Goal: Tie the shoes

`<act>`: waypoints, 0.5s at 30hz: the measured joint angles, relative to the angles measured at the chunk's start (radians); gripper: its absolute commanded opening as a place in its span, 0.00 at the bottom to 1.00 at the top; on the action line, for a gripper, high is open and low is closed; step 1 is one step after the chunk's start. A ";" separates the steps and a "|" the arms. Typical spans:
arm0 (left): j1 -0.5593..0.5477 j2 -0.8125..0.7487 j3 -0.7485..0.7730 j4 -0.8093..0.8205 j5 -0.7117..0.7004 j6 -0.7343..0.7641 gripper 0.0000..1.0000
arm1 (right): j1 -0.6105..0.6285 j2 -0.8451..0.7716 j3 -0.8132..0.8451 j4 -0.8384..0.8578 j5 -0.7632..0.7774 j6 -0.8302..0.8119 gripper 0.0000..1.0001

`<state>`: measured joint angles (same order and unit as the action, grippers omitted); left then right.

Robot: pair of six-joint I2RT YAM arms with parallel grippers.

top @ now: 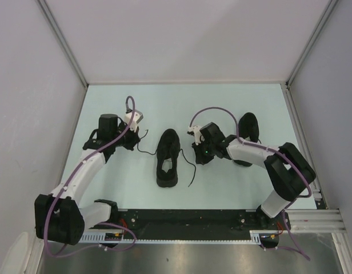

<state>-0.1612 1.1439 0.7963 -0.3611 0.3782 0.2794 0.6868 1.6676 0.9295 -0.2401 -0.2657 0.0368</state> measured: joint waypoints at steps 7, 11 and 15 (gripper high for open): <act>0.000 -0.057 0.000 -0.015 0.014 0.010 0.00 | -0.060 -0.145 -0.001 -0.016 -0.005 -0.010 0.07; 0.000 -0.089 0.000 -0.020 0.026 0.010 0.00 | -0.070 -0.136 -0.001 -0.034 -0.021 -0.014 0.27; 0.000 -0.089 0.000 -0.027 0.026 0.010 0.00 | 0.014 -0.104 -0.001 -0.045 0.032 -0.029 0.37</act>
<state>-0.1612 1.0546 0.7959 -0.3885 0.4042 0.2897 0.7006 1.5639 0.9287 -0.2852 -0.2333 0.0082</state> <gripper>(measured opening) 0.005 0.297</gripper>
